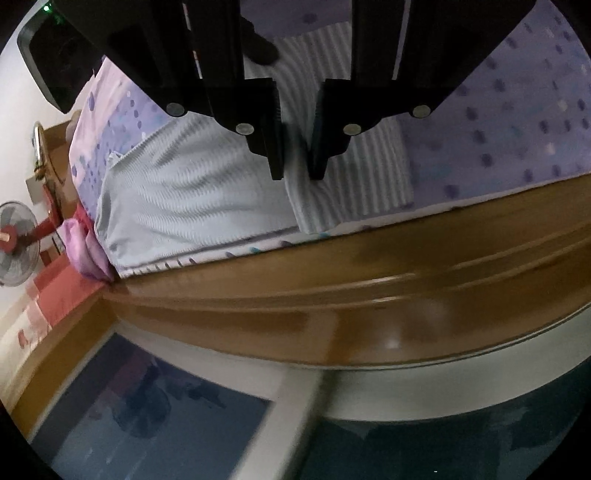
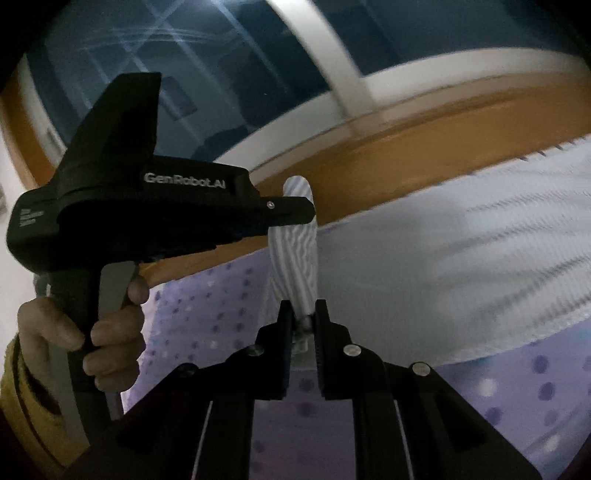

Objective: Fold clothes

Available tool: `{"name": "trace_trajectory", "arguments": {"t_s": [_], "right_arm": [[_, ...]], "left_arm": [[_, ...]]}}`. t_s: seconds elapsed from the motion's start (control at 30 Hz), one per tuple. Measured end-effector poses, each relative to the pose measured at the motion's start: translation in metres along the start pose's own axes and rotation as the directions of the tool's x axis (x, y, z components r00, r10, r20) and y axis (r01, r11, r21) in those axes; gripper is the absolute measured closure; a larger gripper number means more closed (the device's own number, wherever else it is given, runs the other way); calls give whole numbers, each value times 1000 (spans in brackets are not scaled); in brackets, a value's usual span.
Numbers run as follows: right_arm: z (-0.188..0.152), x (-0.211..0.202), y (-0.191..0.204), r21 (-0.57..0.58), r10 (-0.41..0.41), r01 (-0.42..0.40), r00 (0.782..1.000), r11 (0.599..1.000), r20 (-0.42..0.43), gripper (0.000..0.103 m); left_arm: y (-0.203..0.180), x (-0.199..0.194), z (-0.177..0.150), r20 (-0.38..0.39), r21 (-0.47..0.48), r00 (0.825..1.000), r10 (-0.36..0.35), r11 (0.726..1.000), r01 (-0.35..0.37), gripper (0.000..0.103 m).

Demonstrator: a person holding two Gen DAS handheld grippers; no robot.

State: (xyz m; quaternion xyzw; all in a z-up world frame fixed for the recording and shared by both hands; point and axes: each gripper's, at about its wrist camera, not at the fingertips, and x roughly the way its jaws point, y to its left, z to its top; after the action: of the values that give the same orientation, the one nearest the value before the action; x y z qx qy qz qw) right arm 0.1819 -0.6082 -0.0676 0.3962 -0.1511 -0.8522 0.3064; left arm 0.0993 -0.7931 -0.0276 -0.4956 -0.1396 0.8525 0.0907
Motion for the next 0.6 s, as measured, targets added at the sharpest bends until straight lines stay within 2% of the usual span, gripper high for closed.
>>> {"name": "trace_trajectory", "arguments": {"t_s": [0.2, 0.33, 0.47, 0.6], "right_arm": [[0, 8, -37, 40, -88, 93, 991, 995, -99, 87], [4, 0, -47, 42, -84, 89, 990, 995, -118, 87], [12, -13, -43, -28, -122, 120, 990, 992, -70, 87], [25, -11, -31, -103, -68, 63, 997, 993, -41, 87]], "left_arm": [[-13, 13, -3, -42, -20, 999, -3, 1000, 2, 85], [-14, 10, -4, -43, -18, 999, 32, 999, -33, 85], [-11, 13, -1, -51, -30, 997, 51, 998, -52, 85], [-10, 31, 1, -83, -26, 995, 63, 998, -66, 85]]}}
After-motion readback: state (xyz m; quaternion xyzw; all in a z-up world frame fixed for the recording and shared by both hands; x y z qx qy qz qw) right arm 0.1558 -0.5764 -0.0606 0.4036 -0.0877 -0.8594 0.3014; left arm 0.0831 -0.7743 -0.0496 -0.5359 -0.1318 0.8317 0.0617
